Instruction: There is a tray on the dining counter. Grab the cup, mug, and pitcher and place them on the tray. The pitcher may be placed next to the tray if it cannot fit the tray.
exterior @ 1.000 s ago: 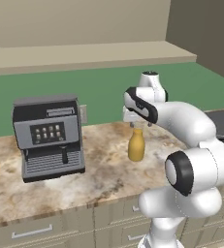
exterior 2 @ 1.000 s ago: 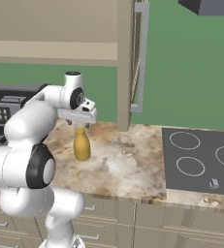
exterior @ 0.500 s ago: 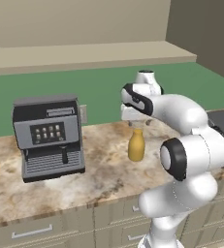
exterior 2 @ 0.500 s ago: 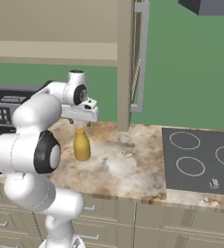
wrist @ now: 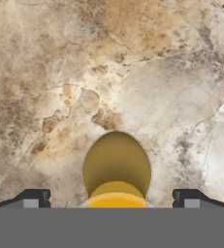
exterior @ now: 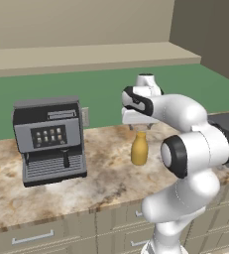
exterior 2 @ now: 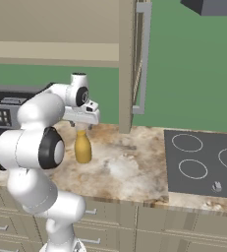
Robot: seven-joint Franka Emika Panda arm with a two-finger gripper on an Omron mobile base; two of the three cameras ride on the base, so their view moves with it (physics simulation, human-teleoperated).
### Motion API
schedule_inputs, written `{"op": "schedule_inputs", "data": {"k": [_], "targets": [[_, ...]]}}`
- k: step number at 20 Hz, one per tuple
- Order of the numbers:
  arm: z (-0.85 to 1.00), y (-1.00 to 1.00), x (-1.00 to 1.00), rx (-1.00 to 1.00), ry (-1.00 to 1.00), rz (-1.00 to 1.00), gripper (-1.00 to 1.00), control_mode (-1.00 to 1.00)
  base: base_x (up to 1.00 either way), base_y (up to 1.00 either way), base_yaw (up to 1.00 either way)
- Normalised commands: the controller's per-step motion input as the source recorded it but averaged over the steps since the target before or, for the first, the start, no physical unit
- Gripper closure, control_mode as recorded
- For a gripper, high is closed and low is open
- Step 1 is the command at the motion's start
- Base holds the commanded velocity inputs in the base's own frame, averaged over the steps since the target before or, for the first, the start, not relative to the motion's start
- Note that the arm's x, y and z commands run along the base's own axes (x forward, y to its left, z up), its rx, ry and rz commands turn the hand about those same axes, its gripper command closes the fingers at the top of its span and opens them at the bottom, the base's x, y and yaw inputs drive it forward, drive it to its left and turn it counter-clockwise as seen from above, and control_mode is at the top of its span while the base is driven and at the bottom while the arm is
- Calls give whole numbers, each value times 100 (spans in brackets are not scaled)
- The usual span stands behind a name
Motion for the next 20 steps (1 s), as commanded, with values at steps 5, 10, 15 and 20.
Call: {"op": "schedule_inputs", "data": {"k": [5,10,15,20], "targets": [[-17,0,7,0,0,0,-100,-100,0,0,0],[-15,0,0,0,1,0,-100,-100,0,0,0],[-13,0,0,0,2,0,-100,-100,0,0,0],[-14,0,0,0,1,0,-100,-100,0,0,0]]}}
